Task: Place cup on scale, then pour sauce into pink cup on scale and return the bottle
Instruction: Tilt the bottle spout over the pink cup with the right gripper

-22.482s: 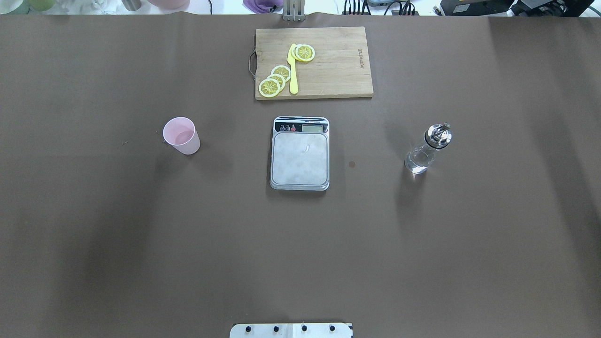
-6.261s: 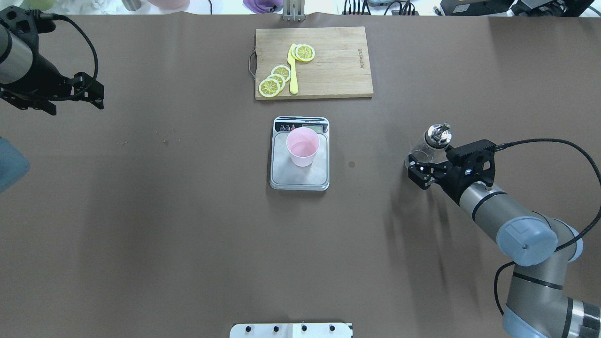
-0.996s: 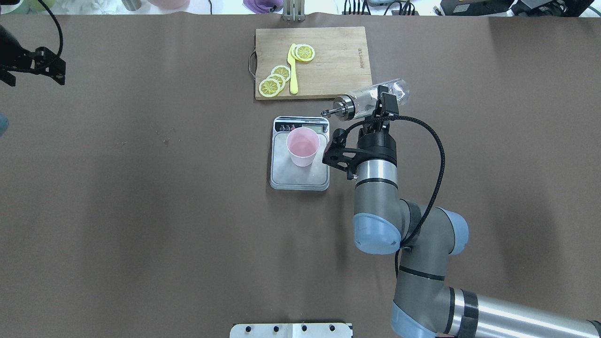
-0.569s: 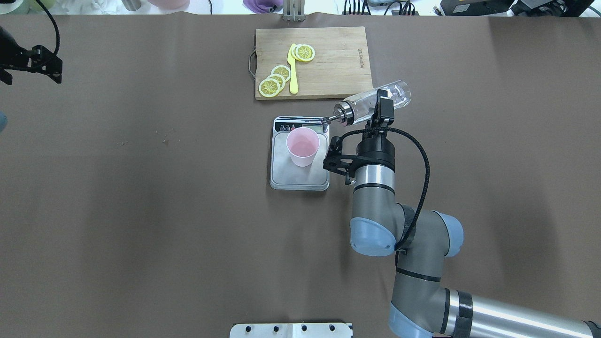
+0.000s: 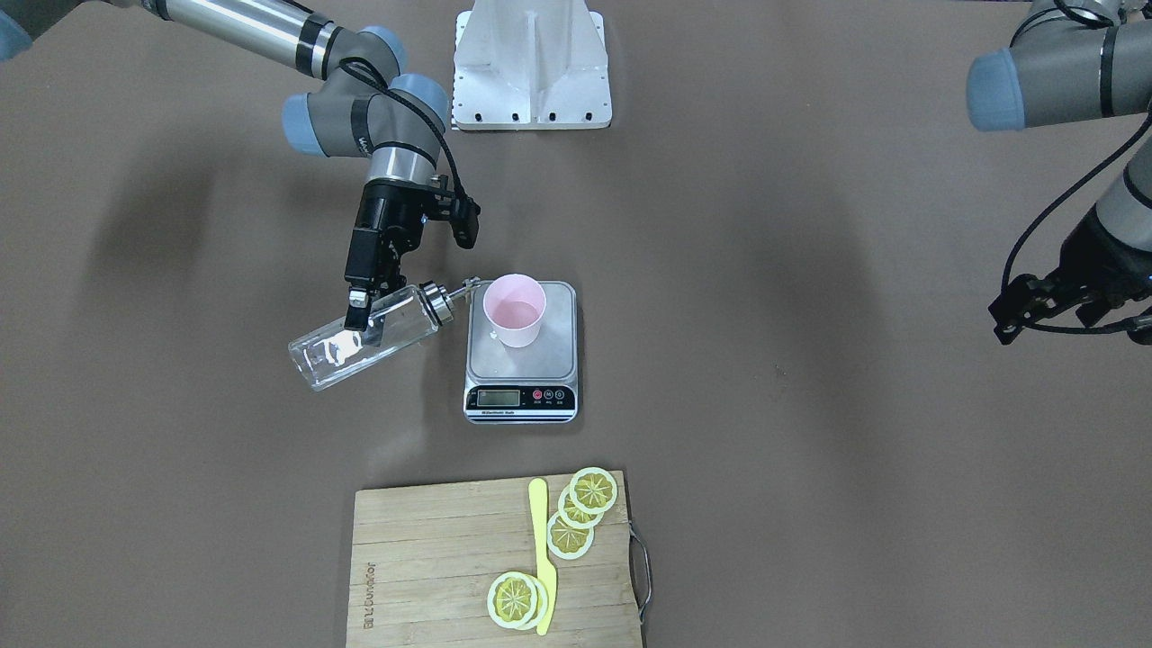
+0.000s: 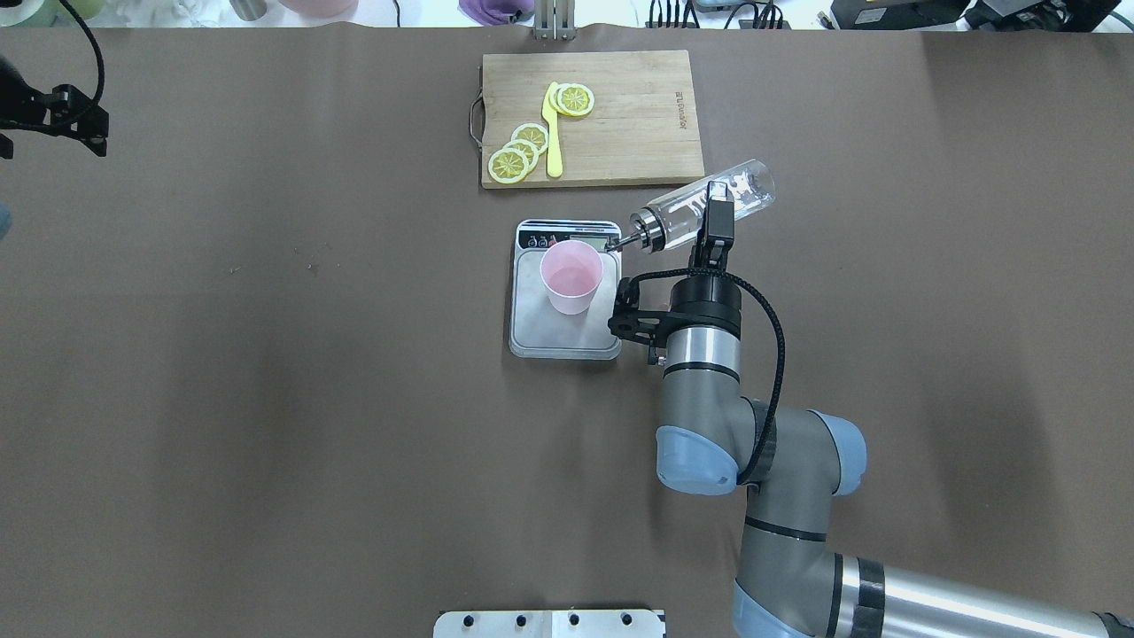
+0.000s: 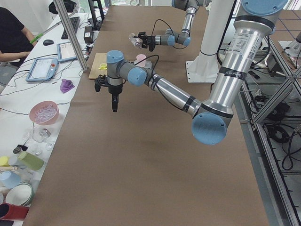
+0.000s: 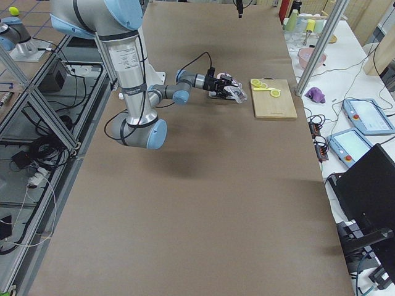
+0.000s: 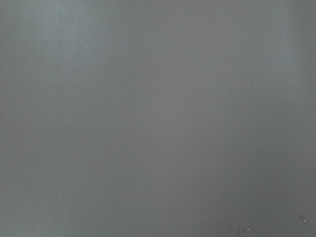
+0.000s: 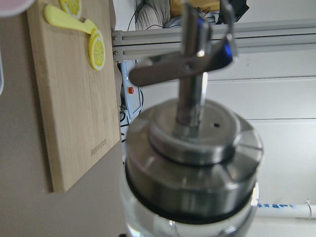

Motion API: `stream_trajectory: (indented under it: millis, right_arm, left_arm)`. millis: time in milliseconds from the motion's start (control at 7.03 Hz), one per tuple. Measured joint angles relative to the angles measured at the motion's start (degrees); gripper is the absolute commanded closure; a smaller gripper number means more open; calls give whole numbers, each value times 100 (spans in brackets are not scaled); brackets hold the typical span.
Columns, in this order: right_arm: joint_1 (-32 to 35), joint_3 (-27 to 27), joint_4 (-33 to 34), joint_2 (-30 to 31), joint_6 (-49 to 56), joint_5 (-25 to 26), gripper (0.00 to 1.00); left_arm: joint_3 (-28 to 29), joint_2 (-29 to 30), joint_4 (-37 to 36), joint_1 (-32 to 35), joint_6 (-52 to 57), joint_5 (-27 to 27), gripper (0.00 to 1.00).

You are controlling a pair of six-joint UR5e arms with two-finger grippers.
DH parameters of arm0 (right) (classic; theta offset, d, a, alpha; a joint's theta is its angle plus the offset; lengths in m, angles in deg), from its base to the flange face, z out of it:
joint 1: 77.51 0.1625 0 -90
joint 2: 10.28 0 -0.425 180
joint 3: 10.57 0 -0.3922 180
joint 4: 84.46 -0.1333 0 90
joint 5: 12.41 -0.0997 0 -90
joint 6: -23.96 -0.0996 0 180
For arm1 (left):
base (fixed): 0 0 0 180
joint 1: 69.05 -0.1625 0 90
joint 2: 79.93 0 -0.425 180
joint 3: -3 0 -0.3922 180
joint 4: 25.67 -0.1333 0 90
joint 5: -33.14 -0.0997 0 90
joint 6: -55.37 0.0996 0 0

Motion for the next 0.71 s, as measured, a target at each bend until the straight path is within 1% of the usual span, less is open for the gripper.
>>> stream_trajectory:
  millis: [711]
  right_arm:
    - [-43,-392,13,-230,429,335,95]
  left_arm:
    - [134,5,40,32,60,4,1]
